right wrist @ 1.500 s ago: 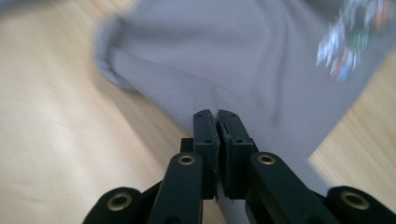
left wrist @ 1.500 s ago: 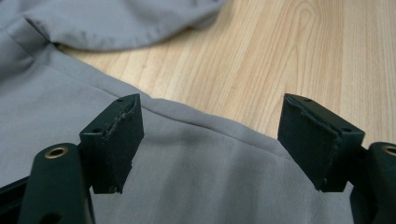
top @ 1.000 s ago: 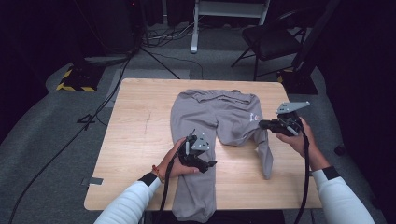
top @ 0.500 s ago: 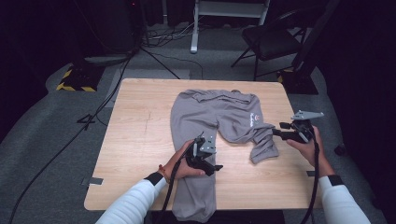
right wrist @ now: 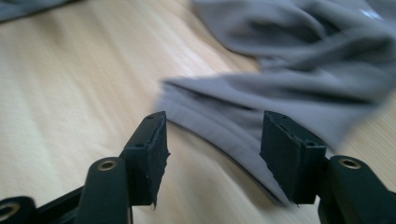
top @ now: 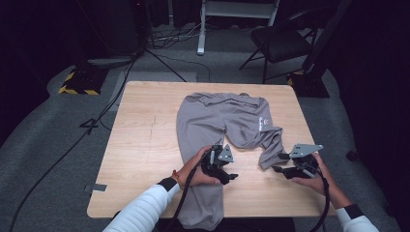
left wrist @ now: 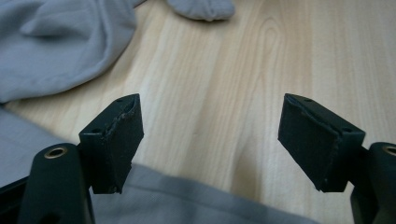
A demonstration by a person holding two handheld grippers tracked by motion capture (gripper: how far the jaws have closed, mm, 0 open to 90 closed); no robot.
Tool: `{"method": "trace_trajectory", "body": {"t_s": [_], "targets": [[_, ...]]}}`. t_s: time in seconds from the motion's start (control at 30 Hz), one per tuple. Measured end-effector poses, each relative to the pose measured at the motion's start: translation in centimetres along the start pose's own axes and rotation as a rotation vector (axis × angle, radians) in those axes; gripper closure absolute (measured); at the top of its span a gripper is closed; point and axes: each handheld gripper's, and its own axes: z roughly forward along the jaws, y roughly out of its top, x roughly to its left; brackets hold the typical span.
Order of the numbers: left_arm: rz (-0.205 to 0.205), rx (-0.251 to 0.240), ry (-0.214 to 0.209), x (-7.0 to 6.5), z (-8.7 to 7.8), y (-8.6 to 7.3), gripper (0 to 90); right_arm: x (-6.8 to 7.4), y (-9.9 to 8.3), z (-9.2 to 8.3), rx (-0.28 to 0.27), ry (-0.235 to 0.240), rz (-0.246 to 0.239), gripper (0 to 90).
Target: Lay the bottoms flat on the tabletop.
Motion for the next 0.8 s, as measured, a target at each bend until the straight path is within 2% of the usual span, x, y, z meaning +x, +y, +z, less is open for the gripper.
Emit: {"method": "trace_trajectory", "body": {"t_s": [0.1,0.13,0.17,0.23,0.27,0.33,0.4,0.43,0.5,0.53,0.6,0.63,0.67,0.7,0.77,0.8], "targets": [[-0.009,0.028,0.059,0.7,-0.8,-1.1,21.9,1.3,1.0,1.8,0.032,0.015,-0.041,39.9],[-0.023,0.026,0.060,1.0,-1.1,-1.4,21.6,1.3,1.1,2.3,0.042,0.013,-0.046,40.5],[-0.049,0.019,0.060,1.4,-1.5,-1.9,21.7,1.3,1.1,2.7,0.050,0.013,-0.042,41.5],[-0.074,0.013,0.081,1.9,-2.3,-2.8,21.6,0.9,1.1,3.5,0.070,-0.002,-0.028,43.5],[-0.088,0.018,0.091,2.1,-2.6,-3.2,21.7,0.8,1.1,3.8,0.081,0.002,-0.025,47.0],[-0.078,0.052,0.119,2.5,-2.9,-3.9,21.4,0.5,0.9,4.0,0.078,0.006,-0.006,54.0],[-0.118,0.072,0.118,3.1,-3.1,-4.8,21.3,0.5,0.9,3.9,0.080,-0.013,-0.017,66.3],[-0.127,0.079,0.116,3.3,-3.1,-5.1,21.4,0.6,1.0,3.7,0.078,-0.027,-0.026,81.9],[-0.156,0.089,0.114,3.7,-3.2,-5.8,21.4,0.6,1.1,3.5,0.073,-0.037,-0.025,83.2],[-0.173,0.086,0.107,3.9,-3.3,-6.0,21.4,0.6,1.3,3.0,0.054,-0.034,-0.020,84.0],[-0.177,0.106,0.110,4.1,-3.2,-6.4,21.8,0.5,2.1,1.1,-0.031,-0.009,0.003,84.3],[-0.176,0.121,0.111,4.3,-3.0,-6.5,21.9,0.6,2.7,-0.3,-0.076,-0.019,0.000,84.4],[-0.187,0.110,0.107,4.4,-3.0,-6.6,21.3,0.6,3.6,-2.4,-0.142,-0.034,0.011,84.4],[-0.193,0.108,0.104,4.5,-2.9,-6.7,21.1,0.6,4.0,-3.8,-0.182,-0.041,0.031,84.3],[-0.182,0.111,0.110,4.4,-2.9,-6.5,21.3,0.3,4.7,-7.3,-0.276,-0.098,0.075,84.2],[-0.181,0.116,0.110,4.3,-2.9,-6.5,21.8,0.1,4.7,-9.3,-0.307,-0.146,0.101,84.0]]}}
